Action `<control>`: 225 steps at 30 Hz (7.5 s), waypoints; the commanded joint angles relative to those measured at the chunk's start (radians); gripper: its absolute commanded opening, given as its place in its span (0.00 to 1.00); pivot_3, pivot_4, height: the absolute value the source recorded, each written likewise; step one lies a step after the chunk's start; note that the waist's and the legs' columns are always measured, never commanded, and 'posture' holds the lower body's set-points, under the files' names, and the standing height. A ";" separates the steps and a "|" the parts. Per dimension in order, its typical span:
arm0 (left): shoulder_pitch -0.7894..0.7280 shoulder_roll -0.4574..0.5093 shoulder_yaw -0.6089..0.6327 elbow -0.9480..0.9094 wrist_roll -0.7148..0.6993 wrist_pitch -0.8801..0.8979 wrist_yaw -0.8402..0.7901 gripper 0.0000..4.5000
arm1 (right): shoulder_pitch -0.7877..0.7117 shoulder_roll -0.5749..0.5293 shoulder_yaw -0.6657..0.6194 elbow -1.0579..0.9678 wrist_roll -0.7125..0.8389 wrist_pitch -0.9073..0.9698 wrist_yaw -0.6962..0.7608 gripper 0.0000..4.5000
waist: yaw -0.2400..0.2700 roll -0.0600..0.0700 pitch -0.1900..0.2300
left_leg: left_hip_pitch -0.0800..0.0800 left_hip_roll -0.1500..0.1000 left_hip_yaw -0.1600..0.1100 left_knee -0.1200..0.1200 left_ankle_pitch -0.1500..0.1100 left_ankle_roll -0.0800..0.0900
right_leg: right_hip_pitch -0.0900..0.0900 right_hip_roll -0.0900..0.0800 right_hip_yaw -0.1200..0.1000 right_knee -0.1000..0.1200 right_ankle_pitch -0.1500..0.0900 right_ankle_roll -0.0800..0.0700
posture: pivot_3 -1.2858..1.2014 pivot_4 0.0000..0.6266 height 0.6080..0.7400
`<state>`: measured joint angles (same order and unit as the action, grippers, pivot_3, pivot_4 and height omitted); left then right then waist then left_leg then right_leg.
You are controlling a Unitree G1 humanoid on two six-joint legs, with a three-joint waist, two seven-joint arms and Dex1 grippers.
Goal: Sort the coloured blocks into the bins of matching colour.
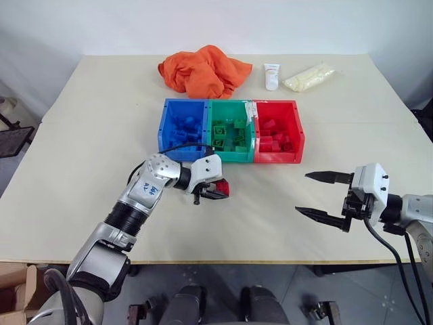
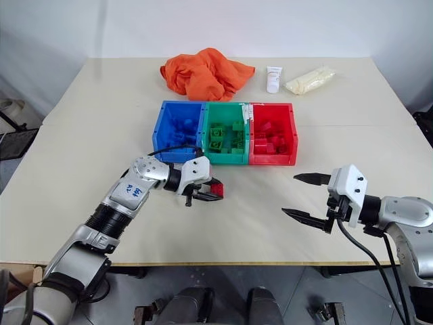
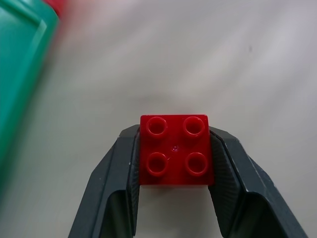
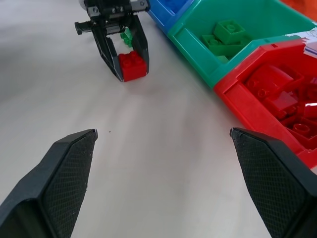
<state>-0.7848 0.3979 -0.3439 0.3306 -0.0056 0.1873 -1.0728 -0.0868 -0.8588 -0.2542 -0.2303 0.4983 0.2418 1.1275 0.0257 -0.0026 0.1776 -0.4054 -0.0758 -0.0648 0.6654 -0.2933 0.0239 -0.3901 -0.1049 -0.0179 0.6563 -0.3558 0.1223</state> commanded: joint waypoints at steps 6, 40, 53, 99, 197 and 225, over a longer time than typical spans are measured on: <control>-0.066 -0.122 0.115 0.011 -0.086 -0.046 0.091 0.33 | 0.078 0.021 -0.152 -0.008 0.036 -0.004 -0.062 1.00 | 0.002 0.000 0.000 | 0.000 0.000 0.000 0.000 0.000 0.000 | 0.000 0.000 0.000 0.001 0.000 0.000 | 0.52 0.24 1.00; -0.653 -0.339 0.461 0.885 -0.139 -0.381 0.245 0.33 | 0.142 0.055 -0.178 -0.151 0.070 0.009 -0.178 1.00 | -0.003 -0.004 0.003 | 0.000 0.000 0.006 0.000 0.000 0.001 | -0.003 0.007 -0.003 0.004 0.001 0.002 | 0.52 0.24 1.00; -0.655 -0.318 0.459 0.881 -0.111 -0.358 0.205 0.33 | 0.103 0.051 -0.177 -0.110 0.066 0.009 -0.158 1.00 | 0.004 -0.004 0.002 | 0.000 -0.001 0.006 0.001 0.000 0.001 | -0.003 0.006 -0.003 0.004 0.001 0.003 | 0.52 0.24 1.00; -0.461 -0.177 0.413 0.710 -0.069 -0.423 0.037 1.00 | 0.033 -0.023 -0.157 -0.036 0.068 0.047 -0.101 1.00 | -0.002 -0.004 0.002 | 0.000 0.000 0.008 0.001 0.000 0.002 | -0.004 0.006 -0.001 0.006 0.001 0.003 | 0.52 0.24 1.00; 0.380 0.195 0.546 -0.118 -0.486 -0.263 -0.140 1.00 | -1.106 0.381 0.227 1.281 -0.384 -0.407 -0.212 0.99 | -0.064 -0.001 0.000 | 0.001 0.000 0.001 -0.002 0.000 0.000 | -0.004 -0.002 -0.001 0.005 0.001 0.002 | 0.52 0.24 1.00; 1.009 0.421 0.887 -0.560 -0.516 -0.019 0.001 1.00 | -0.560 0.095 0.218 0.618 -0.144 -0.213 0.372 0.99 | -0.048 -0.001 0.001 | 0.003 0.001 -0.001 -0.003 -0.002 -0.001 | -0.003 -0.002 0.003 -0.002 0.000 -0.001 | 0.52 0.24 1.00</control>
<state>0.2053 0.8070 0.4812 -0.1723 -0.4886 0.1547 -1.0823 -0.6425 -0.7468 -0.0091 0.4149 0.3311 0.0250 1.4849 -0.0221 -0.0034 0.1783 -0.4026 -0.0751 -0.0656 0.6627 -0.2950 0.0226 -0.3926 -0.1075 -0.0151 0.6538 -0.3557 0.1217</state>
